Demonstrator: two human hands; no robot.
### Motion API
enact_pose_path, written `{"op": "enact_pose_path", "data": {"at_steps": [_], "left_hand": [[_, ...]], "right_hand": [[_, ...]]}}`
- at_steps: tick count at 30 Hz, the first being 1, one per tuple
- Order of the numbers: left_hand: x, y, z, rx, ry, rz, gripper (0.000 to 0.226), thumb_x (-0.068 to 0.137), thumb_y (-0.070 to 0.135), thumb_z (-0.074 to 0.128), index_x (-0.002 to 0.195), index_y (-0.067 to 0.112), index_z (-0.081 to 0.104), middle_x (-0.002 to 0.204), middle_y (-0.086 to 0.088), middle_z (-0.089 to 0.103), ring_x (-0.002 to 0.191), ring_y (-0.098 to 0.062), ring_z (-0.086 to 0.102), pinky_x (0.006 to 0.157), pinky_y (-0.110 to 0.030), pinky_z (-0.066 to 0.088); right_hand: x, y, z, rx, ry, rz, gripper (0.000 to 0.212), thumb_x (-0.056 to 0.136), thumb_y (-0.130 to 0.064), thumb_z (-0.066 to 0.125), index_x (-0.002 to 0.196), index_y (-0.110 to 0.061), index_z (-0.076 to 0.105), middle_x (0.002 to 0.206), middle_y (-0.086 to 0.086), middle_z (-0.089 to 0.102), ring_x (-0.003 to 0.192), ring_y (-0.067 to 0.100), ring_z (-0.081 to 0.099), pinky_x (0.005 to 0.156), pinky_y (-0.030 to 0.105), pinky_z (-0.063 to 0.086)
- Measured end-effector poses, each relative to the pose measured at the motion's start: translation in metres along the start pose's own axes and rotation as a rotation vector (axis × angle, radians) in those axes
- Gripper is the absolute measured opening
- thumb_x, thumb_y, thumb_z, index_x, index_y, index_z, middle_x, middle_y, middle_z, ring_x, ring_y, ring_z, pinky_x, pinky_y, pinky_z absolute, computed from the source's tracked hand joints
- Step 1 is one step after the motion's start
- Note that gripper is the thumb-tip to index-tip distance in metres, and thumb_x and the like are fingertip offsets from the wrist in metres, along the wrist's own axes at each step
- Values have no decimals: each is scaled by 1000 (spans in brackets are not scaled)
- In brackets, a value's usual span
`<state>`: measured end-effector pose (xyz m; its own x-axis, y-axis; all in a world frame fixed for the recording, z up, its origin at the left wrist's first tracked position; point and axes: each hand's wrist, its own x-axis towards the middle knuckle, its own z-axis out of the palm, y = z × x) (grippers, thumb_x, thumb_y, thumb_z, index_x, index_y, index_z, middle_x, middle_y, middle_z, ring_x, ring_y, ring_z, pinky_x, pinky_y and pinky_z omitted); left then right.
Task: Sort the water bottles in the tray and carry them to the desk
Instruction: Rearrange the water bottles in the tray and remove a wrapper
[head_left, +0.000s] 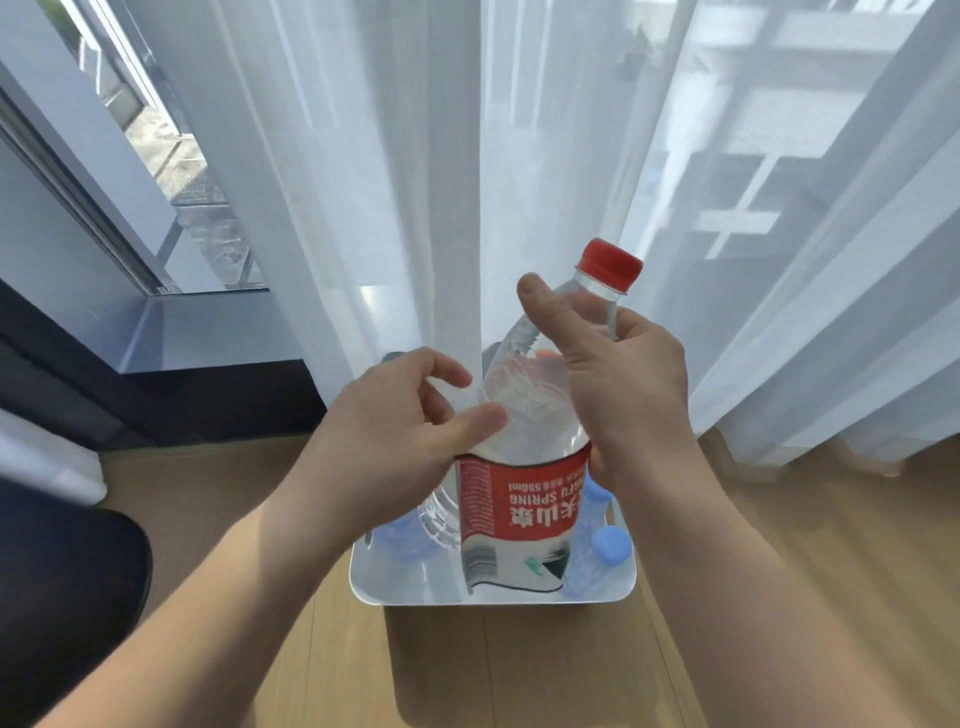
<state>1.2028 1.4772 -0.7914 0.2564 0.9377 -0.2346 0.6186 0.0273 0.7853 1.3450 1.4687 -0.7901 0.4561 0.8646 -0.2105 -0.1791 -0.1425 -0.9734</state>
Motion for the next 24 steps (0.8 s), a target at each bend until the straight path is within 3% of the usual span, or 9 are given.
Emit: {"op": "enact_pose_path", "data": {"at_steps": [4, 8, 10, 12, 13, 15, 18, 20, 24], "left_hand": [[1, -2, 8, 77, -33, 119, 75, 52, 65, 72, 118, 42, 47, 100, 24, 55, 89, 3, 57, 70, -15, 47], [3, -6, 23, 133, 85, 199, 64, 54, 64, 71, 108, 39, 50, 93, 25, 59, 87, 4, 59, 74, -20, 51], [4, -9, 19, 36, 97, 166, 55, 56, 55, 78, 103, 35, 58, 92, 18, 68, 84, 0, 65, 75, -28, 56], [7, -11, 9, -142, 61, 123, 42, 59, 39, 80, 97, 32, 64, 87, 12, 74, 80, -5, 70, 76, -31, 58], [9, -13, 2, -213, 56, 107, 37, 61, 30, 82, 94, 31, 66, 84, 13, 75, 78, -3, 70, 73, -24, 58], [14, -17, -13, -293, 66, 82, 45, 55, 23, 86, 95, 28, 68, 85, 14, 75, 79, 1, 69, 71, -15, 54], [19, -23, -28, -363, 0, 94, 70, 42, 24, 80, 110, 20, 66, 104, -2, 73, 98, -17, 69, 94, -40, 50], [19, -27, -27, -389, -57, 123, 73, 43, 18, 77, 114, 15, 61, 110, -10, 69, 103, -26, 66, 98, -51, 46], [18, -37, -14, -371, -30, 40, 80, 45, 37, 86, 117, 22, 53, 108, -7, 69, 97, -22, 69, 91, -51, 51]], "right_hand": [[-1, 0, 0, -2, -18, 16, 27, 64, -39, 81, 73, -18, 67, 65, -2, 69, 68, 21, 71, 78, 45, 59], [-7, 1, 4, -34, -79, 42, 43, 58, -42, 83, 86, -14, 67, 74, 1, 72, 72, 21, 72, 73, 39, 60], [-8, -3, 0, -113, -201, 42, 63, 47, -46, 81, 100, -15, 66, 85, 0, 74, 75, 14, 73, 65, 26, 58], [-6, -8, -9, -229, -354, 70, 79, 42, -44, 80, 114, -19, 62, 101, -1, 72, 87, 11, 71, 72, 23, 57], [-4, -10, -13, -285, -410, 97, 77, 45, -39, 82, 117, -20, 61, 105, 0, 70, 91, 12, 70, 77, 25, 56], [0, -10, -19, -351, -458, 124, 47, 64, -19, 82, 109, -16, 67, 100, 2, 74, 89, 14, 71, 77, 23, 57], [0, -7, -20, -462, -361, 35, 5, 80, -15, 69, 80, -15, 74, 70, -3, 71, 61, 5, 64, 53, 12, 49], [0, -4, -16, -543, -335, -27, 14, 82, -21, 68, 71, -14, 72, 61, -3, 64, 50, 4, 54, 43, 12, 42], [-1, 2, -7, -667, -354, -38, 14, 81, -24, 64, 70, -18, 70, 65, -5, 66, 60, 8, 59, 54, 17, 46]]}}
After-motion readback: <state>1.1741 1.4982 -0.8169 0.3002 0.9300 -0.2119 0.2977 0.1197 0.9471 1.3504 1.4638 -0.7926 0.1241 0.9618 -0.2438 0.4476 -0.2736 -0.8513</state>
